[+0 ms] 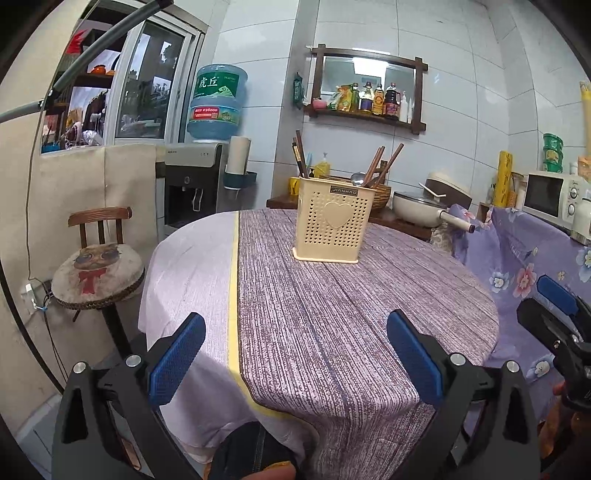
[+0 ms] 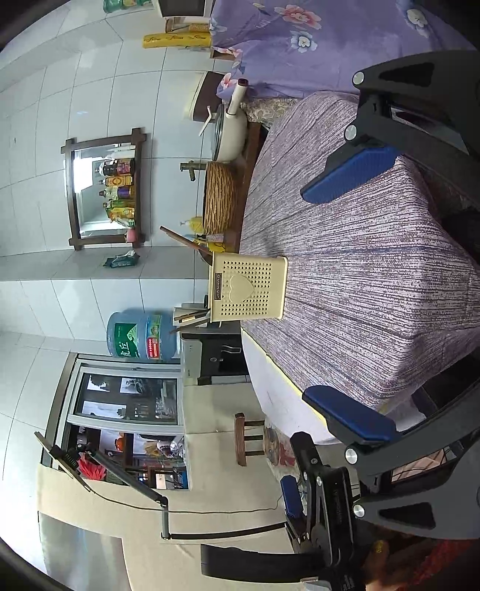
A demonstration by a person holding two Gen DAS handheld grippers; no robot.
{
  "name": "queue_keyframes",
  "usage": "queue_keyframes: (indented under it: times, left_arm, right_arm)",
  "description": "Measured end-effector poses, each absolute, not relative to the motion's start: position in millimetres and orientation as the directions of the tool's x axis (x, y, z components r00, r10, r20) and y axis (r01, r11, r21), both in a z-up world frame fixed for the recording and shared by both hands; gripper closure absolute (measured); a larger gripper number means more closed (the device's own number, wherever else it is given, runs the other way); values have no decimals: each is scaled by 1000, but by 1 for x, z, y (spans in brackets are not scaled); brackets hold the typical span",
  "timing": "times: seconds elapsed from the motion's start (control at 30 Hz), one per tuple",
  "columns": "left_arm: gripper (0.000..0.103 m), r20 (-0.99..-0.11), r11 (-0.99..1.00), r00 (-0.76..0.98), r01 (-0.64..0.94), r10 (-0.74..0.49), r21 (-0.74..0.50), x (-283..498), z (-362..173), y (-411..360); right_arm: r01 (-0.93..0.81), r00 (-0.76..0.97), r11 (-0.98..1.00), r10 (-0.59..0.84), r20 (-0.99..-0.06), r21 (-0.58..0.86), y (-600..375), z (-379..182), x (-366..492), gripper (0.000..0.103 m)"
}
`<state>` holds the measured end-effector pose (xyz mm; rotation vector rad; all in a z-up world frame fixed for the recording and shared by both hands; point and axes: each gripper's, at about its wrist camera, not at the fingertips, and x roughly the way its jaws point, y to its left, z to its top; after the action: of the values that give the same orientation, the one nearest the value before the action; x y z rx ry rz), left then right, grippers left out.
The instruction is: Organize utensils
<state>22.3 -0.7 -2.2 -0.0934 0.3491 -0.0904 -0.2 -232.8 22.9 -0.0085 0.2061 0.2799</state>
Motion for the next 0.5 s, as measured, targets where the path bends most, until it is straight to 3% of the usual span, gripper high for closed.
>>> queue_keyframes:
  times: [0.5]
  left_arm:
    - [5, -314, 991, 944, 67, -101, -115, 17, 0, 3]
  right_arm:
    - [-261, 940, 963, 269, -209, 65, -240, 22, 3, 6]
